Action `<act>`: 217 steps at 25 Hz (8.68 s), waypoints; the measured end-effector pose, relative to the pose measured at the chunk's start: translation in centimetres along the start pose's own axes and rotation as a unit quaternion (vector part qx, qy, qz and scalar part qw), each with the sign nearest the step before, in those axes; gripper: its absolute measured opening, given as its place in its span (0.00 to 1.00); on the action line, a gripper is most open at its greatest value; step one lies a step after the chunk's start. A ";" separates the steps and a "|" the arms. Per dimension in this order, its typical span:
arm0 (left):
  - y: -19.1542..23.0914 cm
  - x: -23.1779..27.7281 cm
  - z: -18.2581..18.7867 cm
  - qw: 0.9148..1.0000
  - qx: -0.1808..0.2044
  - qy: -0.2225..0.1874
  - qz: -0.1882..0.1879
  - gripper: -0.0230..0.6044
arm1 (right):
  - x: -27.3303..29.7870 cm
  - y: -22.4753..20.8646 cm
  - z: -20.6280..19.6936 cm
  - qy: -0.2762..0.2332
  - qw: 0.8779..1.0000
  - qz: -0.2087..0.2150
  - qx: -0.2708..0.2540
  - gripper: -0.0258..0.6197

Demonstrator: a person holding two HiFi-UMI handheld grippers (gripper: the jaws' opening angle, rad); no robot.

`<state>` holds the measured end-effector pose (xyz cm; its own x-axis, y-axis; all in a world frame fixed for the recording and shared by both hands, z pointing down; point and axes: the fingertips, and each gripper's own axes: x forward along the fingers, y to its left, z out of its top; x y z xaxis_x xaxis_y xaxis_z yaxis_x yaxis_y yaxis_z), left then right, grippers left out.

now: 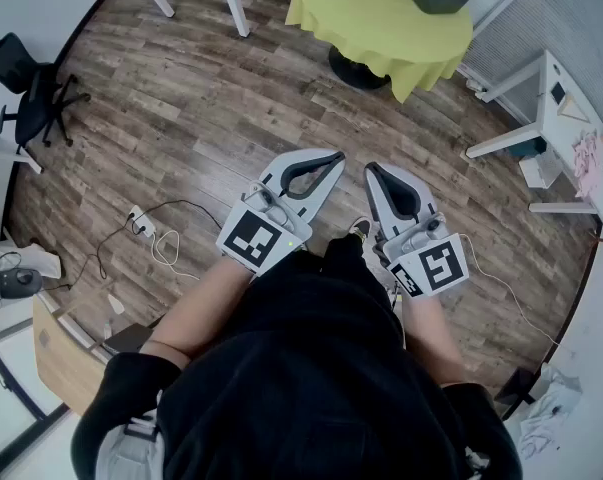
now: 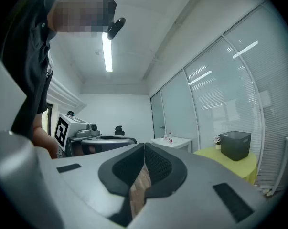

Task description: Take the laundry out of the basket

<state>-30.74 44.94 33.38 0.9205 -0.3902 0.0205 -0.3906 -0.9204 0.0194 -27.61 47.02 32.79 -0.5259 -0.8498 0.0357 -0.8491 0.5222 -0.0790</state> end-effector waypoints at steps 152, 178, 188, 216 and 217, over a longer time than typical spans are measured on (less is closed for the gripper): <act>46.8 78.7 -6.2 0.995 0.013 0.058 0.075 0.05 | 33.8 -87.4 -4.3 0.141 0.988 -0.019 0.053 0.08; 54.5 84.8 -14.0 0.994 0.040 0.099 0.038 0.05 | 42.0 -96.5 -25.3 0.472 0.878 -0.035 0.074 0.58; 55.3 84.3 -15.7 0.993 0.020 0.107 0.048 0.05 | 42.6 -98.1 -33.9 0.549 0.827 -0.054 0.110 0.70; 56.0 83.1 -15.9 0.992 -0.010 0.103 0.071 0.05 | 43.2 -98.8 -36.3 0.572 0.815 -0.038 0.083 0.54; 56.0 82.9 -15.6 0.992 -0.011 0.103 0.074 0.05 | 43.2 -98.6 -35.7 0.570 0.817 -0.033 0.082 0.54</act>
<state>23.52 -38.49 51.81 0.8324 -0.5049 0.2284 -0.5232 -0.8519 0.0236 31.65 -38.59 77.73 -0.2615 -0.2074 0.9427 -0.9087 0.3820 -0.1680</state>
